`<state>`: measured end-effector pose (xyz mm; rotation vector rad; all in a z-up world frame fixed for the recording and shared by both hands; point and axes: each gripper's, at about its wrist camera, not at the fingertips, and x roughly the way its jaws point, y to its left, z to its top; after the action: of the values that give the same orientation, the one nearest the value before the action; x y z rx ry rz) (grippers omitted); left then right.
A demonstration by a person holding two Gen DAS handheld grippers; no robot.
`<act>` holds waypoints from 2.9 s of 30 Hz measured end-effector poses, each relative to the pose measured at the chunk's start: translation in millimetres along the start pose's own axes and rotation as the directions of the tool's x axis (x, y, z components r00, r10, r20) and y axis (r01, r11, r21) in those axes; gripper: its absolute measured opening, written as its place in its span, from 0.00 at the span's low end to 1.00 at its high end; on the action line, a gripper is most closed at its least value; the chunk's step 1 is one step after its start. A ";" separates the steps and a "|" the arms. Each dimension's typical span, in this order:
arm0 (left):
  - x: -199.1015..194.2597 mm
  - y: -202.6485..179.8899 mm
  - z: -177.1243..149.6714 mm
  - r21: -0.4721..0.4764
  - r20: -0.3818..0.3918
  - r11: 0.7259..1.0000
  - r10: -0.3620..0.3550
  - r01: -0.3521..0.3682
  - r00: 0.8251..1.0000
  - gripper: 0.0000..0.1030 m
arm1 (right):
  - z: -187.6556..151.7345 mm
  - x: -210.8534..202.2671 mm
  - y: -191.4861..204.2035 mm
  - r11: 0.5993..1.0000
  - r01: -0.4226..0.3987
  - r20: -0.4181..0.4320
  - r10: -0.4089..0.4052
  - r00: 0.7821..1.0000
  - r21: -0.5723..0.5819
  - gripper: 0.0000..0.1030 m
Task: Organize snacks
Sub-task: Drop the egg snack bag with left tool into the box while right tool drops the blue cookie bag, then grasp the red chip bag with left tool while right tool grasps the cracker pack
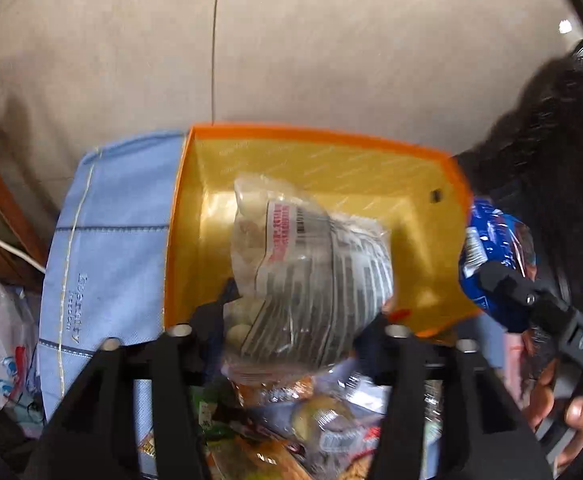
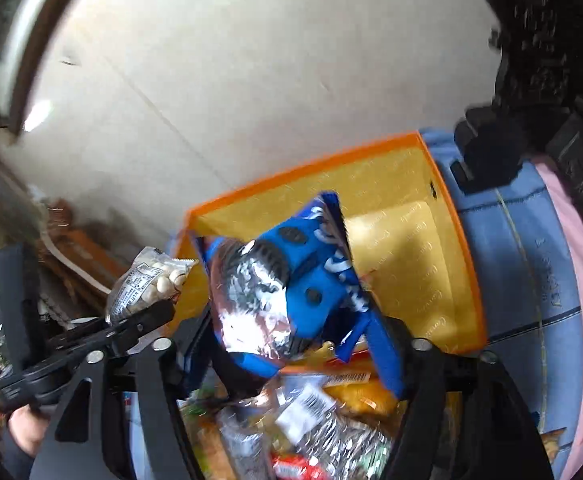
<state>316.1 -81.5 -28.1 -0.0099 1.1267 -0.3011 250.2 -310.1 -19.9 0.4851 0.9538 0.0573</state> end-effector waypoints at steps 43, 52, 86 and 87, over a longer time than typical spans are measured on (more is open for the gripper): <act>-7.7 67.6 -253.9 0.079 -0.255 0.997 0.013 0.008 0.967 0.95 | -263.3 -56.3 -36.8 0.992 0.094 -0.331 -0.117 0.936 -0.084 0.96; 22.9 22.3 -268.6 0.180 -0.274 0.983 0.078 -0.029 0.959 0.96 | -261.7 -63.4 -16.6 0.988 0.092 -0.307 -0.127 0.943 -0.126 0.96; 12.2 67.6 -287.5 0.140 -0.239 0.987 0.113 -0.081 0.964 0.72 | -300.8 -25.2 3.6 0.919 0.075 -0.468 -0.265 0.843 -0.386 0.47; 12.7 69.7 -288.0 0.139 -0.238 0.987 0.113 -0.081 0.965 0.72 | -303.5 -22.4 4.1 0.920 0.081 -0.472 -0.270 0.839 -0.383 0.50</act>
<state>81.2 23.7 -175.4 0.2010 1.3472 -0.2916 -3.2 -199.1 -146.6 0.0356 1.4856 0.1930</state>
